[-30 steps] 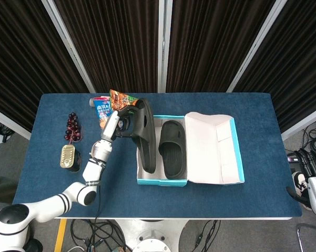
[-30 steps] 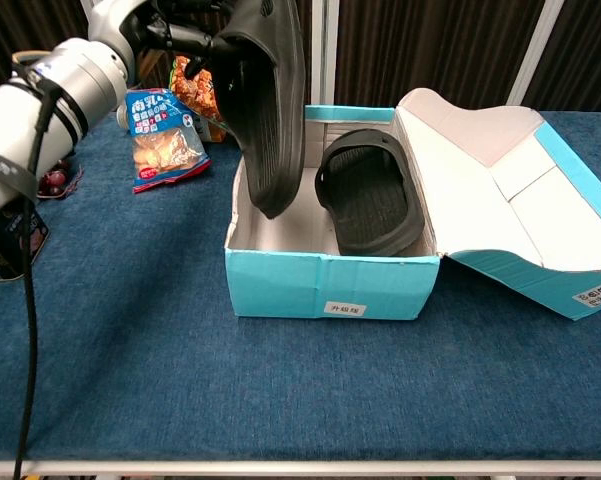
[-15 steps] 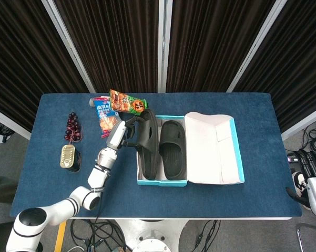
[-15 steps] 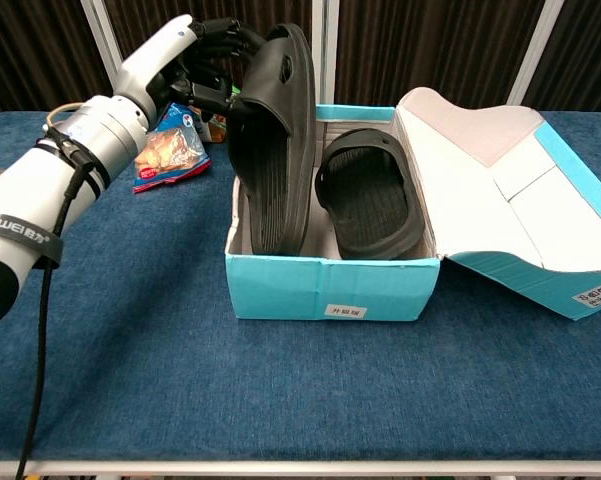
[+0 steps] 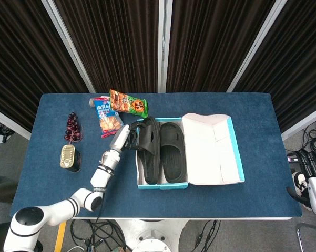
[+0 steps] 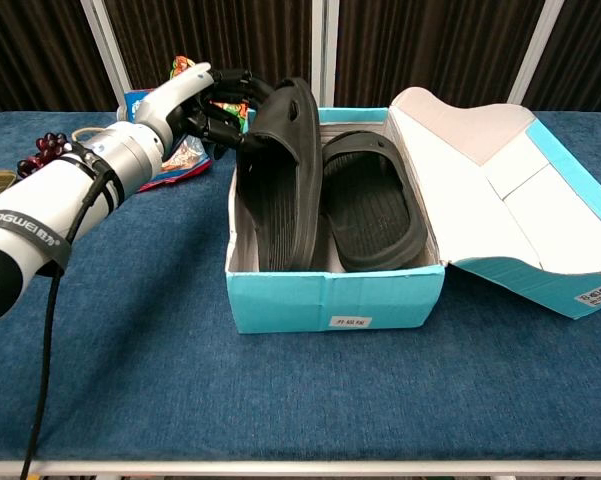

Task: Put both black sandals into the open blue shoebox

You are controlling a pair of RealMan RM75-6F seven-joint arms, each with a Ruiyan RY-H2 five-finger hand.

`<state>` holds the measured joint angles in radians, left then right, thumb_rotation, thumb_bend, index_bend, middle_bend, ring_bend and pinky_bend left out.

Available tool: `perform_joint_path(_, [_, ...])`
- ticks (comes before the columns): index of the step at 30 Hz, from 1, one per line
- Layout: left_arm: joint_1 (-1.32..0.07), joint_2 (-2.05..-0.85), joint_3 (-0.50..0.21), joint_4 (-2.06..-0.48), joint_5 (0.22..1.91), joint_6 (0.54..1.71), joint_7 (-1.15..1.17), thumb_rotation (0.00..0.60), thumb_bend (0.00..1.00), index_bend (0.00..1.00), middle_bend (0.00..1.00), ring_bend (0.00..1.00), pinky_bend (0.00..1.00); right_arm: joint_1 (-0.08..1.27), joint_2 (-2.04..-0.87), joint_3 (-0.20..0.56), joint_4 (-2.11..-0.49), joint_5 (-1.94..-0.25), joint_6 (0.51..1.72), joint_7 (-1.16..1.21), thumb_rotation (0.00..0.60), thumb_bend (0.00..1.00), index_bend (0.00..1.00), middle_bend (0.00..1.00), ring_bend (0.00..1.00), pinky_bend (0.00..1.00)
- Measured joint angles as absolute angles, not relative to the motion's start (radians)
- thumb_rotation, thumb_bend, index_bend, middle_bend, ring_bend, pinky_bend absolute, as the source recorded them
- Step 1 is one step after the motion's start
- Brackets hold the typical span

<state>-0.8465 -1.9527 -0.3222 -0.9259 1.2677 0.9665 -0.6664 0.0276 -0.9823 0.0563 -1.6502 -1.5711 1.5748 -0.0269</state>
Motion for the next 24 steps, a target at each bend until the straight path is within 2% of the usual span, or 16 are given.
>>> perform_joint_path(9, [-0.851,-1.917,-0.327,-0.974,1.209,0.853,-0.589,0.600,0.00,0.45,0.53,0.79,0.69,0.029,-0.984,0.057,-1.649,-1.571,1.572,-0.027,0.600,0.06,0.00,0.07,0.00,0.00])
perform_joint_path(11, [-0.854,-1.914,-0.327,-0.977,1.198,0.840,-0.562,0.600,0.00,0.41,0.51,0.75,0.67,0.029,-0.983,0.058,-1.650,-1.570,1.571,-0.027,0.600,0.06,0.00,0.07,0.00,0.00])
perform_joint_path(12, [-0.855,-1.913,-0.327,-0.980,1.193,0.833,-0.550,0.600,0.00,0.38,0.49,0.71,0.66,0.030,-0.983,0.058,-1.651,-1.569,1.570,-0.027,0.600,0.06,0.00,0.07,0.00,0.00])
perform_joint_path(14, [-0.858,-1.904,-0.327,-0.995,1.184,0.815,-0.523,0.600,0.00,0.27,0.42,0.49,0.63,0.030,-0.981,0.059,-1.652,-1.569,1.569,-0.027,0.600,0.06,0.00,0.07,0.00,0.00])
perform_joint_path(15, [-0.859,-1.899,-0.326,-1.003,1.183,0.811,-0.511,0.600,0.00,0.22,0.36,0.34,0.59,0.030,-0.981,0.058,-1.652,-1.570,1.569,-0.027,0.600,0.06,0.00,0.07,0.00,0.00])
perform_joint_path(16, [-0.860,-1.894,-0.325,-1.009,1.183,0.810,-0.498,0.600,0.00,0.19,0.32,0.26,0.57,0.030,-0.981,0.058,-1.652,-1.571,1.570,-0.026,0.600,0.06,0.00,0.07,0.00,0.00])
perform_joint_path(17, [-0.861,-1.889,-0.322,-1.015,1.184,0.811,-0.478,0.600,0.00,0.16,0.24,0.15,0.51,0.029,-0.981,0.058,-1.651,-1.571,1.571,-0.025,0.600,0.06,0.00,0.07,0.00,0.00])
perform_joint_path(18, [-0.861,-1.886,-0.320,-1.019,1.185,0.814,-0.460,0.600,0.00,0.14,0.19,0.09,0.44,0.029,-0.981,0.058,-1.650,-1.573,1.572,-0.025,0.600,0.06,0.00,0.07,0.00,0.00])
perform_joint_path(21, [-0.860,-1.874,-0.310,-1.036,1.191,0.830,-0.391,0.600,0.00,0.11,0.08,0.00,0.27,0.029,-0.981,0.057,-1.648,-1.578,1.575,-0.022,0.600,0.06,0.00,0.07,0.00,0.00])
perform_joint_path(24, [-0.858,-1.848,-0.299,-1.074,1.198,0.844,-0.321,0.600,0.00,0.09,0.04,0.00,0.22,0.029,-0.979,0.057,-1.648,-1.580,1.576,-0.017,0.600,0.06,0.00,0.07,0.00,0.00])
